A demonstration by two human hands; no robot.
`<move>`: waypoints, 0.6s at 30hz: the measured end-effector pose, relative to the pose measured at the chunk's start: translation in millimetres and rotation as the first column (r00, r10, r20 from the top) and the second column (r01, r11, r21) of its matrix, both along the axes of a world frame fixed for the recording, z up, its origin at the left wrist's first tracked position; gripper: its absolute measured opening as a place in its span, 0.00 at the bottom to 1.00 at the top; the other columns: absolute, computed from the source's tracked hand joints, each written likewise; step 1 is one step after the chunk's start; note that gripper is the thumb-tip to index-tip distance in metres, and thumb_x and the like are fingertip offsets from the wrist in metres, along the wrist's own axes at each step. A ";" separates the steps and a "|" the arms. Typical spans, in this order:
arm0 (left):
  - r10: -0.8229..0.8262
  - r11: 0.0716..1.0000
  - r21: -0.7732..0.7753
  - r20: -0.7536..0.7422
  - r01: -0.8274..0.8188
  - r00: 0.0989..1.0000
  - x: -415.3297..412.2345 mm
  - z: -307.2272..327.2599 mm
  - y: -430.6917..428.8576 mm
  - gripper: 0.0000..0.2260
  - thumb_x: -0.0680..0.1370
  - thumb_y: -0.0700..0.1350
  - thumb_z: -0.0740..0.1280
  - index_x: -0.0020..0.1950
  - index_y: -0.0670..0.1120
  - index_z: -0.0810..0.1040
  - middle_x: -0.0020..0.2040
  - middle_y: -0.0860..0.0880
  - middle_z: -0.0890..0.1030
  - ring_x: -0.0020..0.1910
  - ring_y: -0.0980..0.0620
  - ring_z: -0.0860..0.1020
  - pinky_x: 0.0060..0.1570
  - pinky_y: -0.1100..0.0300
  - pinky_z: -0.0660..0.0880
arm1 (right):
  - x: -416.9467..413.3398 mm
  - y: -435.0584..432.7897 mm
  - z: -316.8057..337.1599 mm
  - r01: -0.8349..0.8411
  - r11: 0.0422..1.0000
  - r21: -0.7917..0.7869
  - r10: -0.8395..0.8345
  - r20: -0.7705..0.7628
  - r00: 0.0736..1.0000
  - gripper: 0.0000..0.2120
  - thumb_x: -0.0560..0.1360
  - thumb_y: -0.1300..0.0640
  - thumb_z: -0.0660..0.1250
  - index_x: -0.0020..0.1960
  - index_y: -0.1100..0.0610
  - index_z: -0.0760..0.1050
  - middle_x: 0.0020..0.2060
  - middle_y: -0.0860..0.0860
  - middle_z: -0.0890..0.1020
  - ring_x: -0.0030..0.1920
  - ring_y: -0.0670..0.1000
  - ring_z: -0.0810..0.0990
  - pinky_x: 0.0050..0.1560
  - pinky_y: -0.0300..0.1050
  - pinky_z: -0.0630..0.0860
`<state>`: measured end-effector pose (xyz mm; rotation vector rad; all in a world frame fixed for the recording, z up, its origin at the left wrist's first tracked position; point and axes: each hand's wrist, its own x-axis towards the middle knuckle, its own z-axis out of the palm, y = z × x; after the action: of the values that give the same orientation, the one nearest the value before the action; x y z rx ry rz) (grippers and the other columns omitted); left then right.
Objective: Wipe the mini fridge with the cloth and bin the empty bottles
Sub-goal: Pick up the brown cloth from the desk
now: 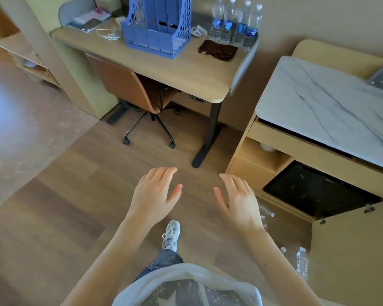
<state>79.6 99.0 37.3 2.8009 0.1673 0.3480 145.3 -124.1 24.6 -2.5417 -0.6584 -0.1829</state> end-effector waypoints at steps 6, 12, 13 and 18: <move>-0.008 1.000 -0.015 -0.067 0.007 0.998 76.9 -19.6 64.2 0.17 0.78 0.51 0.66 0.63 0.45 0.76 0.54 0.51 0.82 0.52 0.49 0.79 0.49 0.56 0.75 | 75.9 64.2 -21.2 0.021 1.000 -0.022 -0.021 -0.019 1.000 0.15 0.79 0.54 0.68 0.63 0.60 0.78 0.57 0.55 0.82 0.57 0.58 0.81 0.56 0.53 0.78; -0.068 0.997 0.020 -0.063 0.070 0.996 172.0 -2.9 128.1 0.17 0.78 0.52 0.65 0.64 0.46 0.76 0.56 0.52 0.81 0.53 0.50 0.79 0.50 0.60 0.72 | 157.7 121.8 -9.0 0.088 0.996 -0.009 -0.088 -0.032 0.996 0.15 0.80 0.53 0.66 0.64 0.58 0.78 0.58 0.53 0.82 0.59 0.55 0.81 0.58 0.53 0.77; -0.073 0.997 0.018 -0.055 0.074 0.996 188.6 0.7 136.8 0.17 0.78 0.52 0.65 0.64 0.45 0.76 0.56 0.51 0.81 0.54 0.50 0.79 0.50 0.61 0.70 | 170.9 129.2 -5.3 0.105 0.994 -0.003 -0.105 -0.032 0.994 0.16 0.80 0.52 0.66 0.64 0.57 0.77 0.59 0.53 0.82 0.59 0.54 0.80 0.58 0.52 0.76; -0.101 0.994 -0.034 -0.029 0.100 0.994 265.3 7.7 161.6 0.17 0.78 0.50 0.67 0.64 0.45 0.76 0.58 0.50 0.81 0.55 0.49 0.79 0.49 0.59 0.73 | 236.9 150.4 2.8 0.168 0.986 0.002 -0.168 -0.019 0.986 0.15 0.80 0.52 0.65 0.64 0.56 0.77 0.58 0.51 0.82 0.59 0.53 0.80 0.58 0.50 0.76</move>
<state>345.0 260.5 45.0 2.7711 0.0382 0.2761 382.2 26.3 27.4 -2.5920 -0.4355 -0.2177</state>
